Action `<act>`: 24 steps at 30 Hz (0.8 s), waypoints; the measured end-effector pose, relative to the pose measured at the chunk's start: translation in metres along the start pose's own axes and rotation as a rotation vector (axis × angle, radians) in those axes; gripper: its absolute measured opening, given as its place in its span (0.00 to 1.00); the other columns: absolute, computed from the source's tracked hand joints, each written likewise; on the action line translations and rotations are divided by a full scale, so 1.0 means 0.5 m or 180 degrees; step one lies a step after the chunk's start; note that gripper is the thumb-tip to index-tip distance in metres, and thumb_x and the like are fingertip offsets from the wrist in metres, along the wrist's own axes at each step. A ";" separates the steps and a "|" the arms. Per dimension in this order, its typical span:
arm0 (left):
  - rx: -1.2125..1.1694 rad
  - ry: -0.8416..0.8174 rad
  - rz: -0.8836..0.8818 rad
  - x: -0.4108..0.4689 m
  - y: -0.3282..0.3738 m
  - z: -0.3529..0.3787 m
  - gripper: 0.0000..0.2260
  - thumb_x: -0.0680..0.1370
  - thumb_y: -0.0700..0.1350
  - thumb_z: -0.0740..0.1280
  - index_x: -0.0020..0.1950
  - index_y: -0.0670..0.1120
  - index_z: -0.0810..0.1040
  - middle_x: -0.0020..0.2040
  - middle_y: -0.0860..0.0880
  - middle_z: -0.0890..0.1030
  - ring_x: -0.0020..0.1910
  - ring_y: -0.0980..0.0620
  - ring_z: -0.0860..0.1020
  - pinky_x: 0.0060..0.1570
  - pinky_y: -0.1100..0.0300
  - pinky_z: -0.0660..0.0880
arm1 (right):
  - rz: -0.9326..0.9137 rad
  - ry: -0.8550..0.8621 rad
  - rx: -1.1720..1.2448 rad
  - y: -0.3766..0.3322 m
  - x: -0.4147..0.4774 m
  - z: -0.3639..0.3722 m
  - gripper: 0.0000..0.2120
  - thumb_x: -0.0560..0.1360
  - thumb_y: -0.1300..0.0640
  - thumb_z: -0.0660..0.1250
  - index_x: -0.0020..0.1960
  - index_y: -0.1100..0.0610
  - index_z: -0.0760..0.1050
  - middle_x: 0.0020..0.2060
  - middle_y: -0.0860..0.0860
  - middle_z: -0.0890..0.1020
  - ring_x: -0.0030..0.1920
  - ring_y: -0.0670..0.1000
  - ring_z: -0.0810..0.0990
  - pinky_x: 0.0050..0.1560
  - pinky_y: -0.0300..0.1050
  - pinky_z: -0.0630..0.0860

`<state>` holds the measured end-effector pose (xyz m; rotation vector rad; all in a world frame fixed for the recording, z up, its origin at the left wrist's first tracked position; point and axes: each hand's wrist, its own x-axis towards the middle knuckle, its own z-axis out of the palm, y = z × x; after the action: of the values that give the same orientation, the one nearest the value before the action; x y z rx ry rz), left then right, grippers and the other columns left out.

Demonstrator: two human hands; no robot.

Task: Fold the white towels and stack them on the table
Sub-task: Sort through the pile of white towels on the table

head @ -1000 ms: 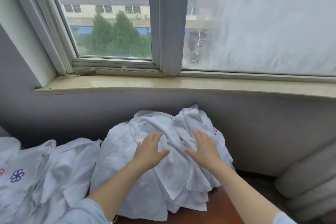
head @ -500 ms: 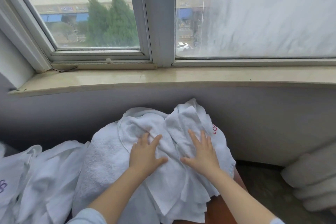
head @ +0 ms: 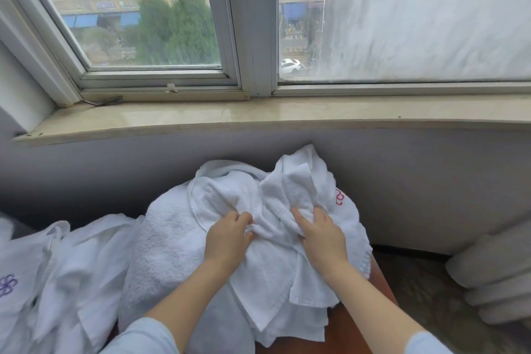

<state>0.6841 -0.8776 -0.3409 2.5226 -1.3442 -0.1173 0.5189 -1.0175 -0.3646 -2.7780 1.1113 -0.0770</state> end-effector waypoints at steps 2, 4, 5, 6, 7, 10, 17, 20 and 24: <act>-0.0032 -0.0066 -0.0028 0.000 -0.002 -0.001 0.10 0.80 0.52 0.64 0.59 0.49 0.75 0.52 0.50 0.76 0.48 0.50 0.76 0.45 0.58 0.72 | -0.0072 0.0032 0.0027 -0.005 -0.004 -0.003 0.28 0.80 0.56 0.62 0.77 0.41 0.60 0.70 0.56 0.69 0.64 0.55 0.73 0.54 0.45 0.73; -0.0400 -0.0141 -0.0156 -0.005 -0.005 -0.007 0.09 0.80 0.51 0.64 0.58 0.50 0.75 0.53 0.51 0.76 0.50 0.51 0.76 0.48 0.56 0.73 | -0.0071 0.0040 0.0212 -0.005 -0.004 -0.017 0.25 0.79 0.58 0.61 0.74 0.40 0.66 0.63 0.52 0.74 0.59 0.53 0.75 0.52 0.44 0.73; -0.0664 -0.0172 -0.0242 -0.010 -0.005 -0.013 0.07 0.80 0.50 0.64 0.57 0.51 0.74 0.53 0.53 0.76 0.50 0.52 0.76 0.49 0.56 0.73 | -0.0027 0.0032 0.0362 -0.003 -0.004 -0.029 0.23 0.79 0.58 0.60 0.71 0.40 0.69 0.58 0.49 0.76 0.55 0.52 0.76 0.51 0.44 0.74; -0.0936 -0.0181 -0.0318 -0.015 -0.005 -0.019 0.06 0.80 0.50 0.64 0.56 0.53 0.74 0.53 0.55 0.76 0.51 0.54 0.76 0.49 0.57 0.72 | 0.0026 0.0039 0.0531 -0.002 -0.004 -0.042 0.20 0.79 0.57 0.59 0.67 0.40 0.73 0.53 0.47 0.78 0.50 0.51 0.77 0.49 0.45 0.74; -0.1182 -0.0171 -0.0379 -0.019 -0.003 -0.026 0.03 0.80 0.50 0.64 0.54 0.55 0.73 0.51 0.57 0.76 0.50 0.55 0.76 0.46 0.58 0.71 | 0.0079 0.0045 0.0710 -0.003 -0.003 -0.057 0.17 0.78 0.57 0.59 0.61 0.40 0.76 0.47 0.46 0.79 0.46 0.50 0.78 0.46 0.47 0.75; -0.1905 -0.0124 -0.0540 -0.031 0.020 -0.044 0.03 0.80 0.52 0.65 0.47 0.58 0.71 0.44 0.58 0.76 0.43 0.58 0.75 0.40 0.61 0.68 | 0.0167 -0.0027 0.1634 -0.029 -0.006 -0.103 0.12 0.75 0.59 0.58 0.50 0.45 0.76 0.39 0.43 0.81 0.41 0.46 0.78 0.44 0.48 0.77; -0.3763 0.0272 -0.0991 -0.092 0.065 -0.119 0.05 0.82 0.48 0.63 0.57 0.51 0.73 0.55 0.52 0.77 0.52 0.57 0.76 0.48 0.66 0.71 | 0.0186 -0.0272 0.3807 -0.157 -0.083 -0.194 0.12 0.73 0.58 0.61 0.41 0.43 0.78 0.32 0.40 0.77 0.36 0.44 0.75 0.38 0.37 0.71; -0.4139 0.0598 -0.1063 -0.124 0.056 -0.180 0.05 0.81 0.46 0.62 0.57 0.50 0.73 0.55 0.51 0.77 0.53 0.57 0.75 0.51 0.63 0.70 | 0.0000 -0.0455 0.4234 -0.212 -0.115 -0.231 0.15 0.77 0.57 0.60 0.47 0.39 0.80 0.41 0.39 0.83 0.43 0.41 0.81 0.39 0.30 0.74; -0.4225 0.1255 -0.1006 -0.176 0.022 -0.254 0.13 0.73 0.55 0.58 0.53 0.53 0.74 0.50 0.58 0.76 0.45 0.70 0.74 0.46 0.67 0.68 | -0.0195 -0.0719 0.4490 -0.302 -0.138 -0.258 0.15 0.82 0.50 0.55 0.60 0.43 0.79 0.54 0.41 0.84 0.55 0.38 0.80 0.48 0.30 0.74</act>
<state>0.6513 -0.7845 -0.2217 1.4425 -0.3898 -0.3907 0.5587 -0.8771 -0.2129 -1.4835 0.5125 -0.3688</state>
